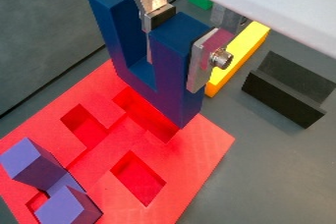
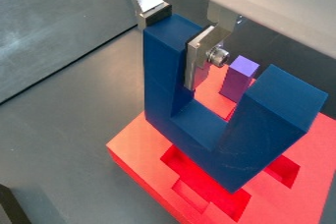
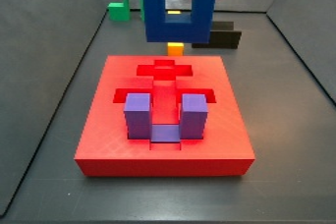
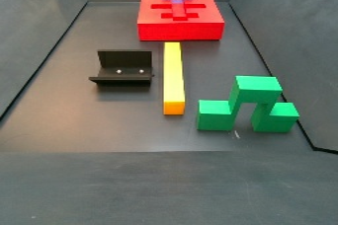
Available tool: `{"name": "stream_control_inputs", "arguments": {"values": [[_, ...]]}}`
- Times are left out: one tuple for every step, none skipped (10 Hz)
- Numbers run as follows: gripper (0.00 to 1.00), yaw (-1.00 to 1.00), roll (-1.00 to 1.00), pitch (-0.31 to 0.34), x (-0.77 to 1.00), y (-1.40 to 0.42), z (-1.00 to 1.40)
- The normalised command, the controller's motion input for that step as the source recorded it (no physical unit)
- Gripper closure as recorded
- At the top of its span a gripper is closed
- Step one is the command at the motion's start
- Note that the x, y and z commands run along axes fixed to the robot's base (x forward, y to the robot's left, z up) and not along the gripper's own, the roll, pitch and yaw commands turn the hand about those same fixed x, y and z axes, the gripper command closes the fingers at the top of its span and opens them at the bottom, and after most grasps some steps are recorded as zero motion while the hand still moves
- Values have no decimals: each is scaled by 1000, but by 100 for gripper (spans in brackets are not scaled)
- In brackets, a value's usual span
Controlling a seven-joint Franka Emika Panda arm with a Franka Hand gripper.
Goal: Pick up the blue object. Move up. Place the blue object on the fixture. Regrasp the blue object. Move to above the board. Insert the blue object.
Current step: Insert the blue object.
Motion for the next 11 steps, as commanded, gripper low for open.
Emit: {"name": "stream_control_inputs", "arguments": {"values": [[100,-17,-79,-70,29,71,-223],[100,0,-156,-136,40,63,-363],[100,0,-74,-129,0,0,-297],[100,3,0,-111,0,0,-257],[100,43,0,-96,0,0,-246],[100,51,0,-104,0,0,-260],[100,66,4,-116,0,0,-294],[100,114,23,-106,0,0,-311],[100,129,31,-91,0,0,-300],[100,143,26,-87,0,0,-266],[100,117,0,-50,0,0,-177]]}}
